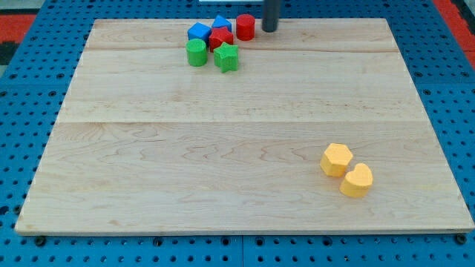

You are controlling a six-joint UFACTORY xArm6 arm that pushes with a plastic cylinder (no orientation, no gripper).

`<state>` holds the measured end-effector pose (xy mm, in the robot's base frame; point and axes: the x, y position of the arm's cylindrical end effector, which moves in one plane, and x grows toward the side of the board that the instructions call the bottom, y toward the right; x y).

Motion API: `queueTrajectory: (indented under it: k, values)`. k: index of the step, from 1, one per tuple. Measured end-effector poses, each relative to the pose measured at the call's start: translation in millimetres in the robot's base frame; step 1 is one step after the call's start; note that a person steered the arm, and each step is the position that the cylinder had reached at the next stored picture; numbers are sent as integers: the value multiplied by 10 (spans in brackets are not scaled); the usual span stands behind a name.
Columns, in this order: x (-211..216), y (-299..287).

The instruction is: Move the red circle to the top of red star

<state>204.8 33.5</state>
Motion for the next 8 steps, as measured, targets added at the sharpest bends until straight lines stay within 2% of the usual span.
queueTrajectory:
  k: [1,3,4,6,7,8]
  values:
    - [-120,-435]
    - [-9,-1133]
    - [-115,-1130]
    - [144,-2032]
    - [150,-1816]
    - [76,-1209]
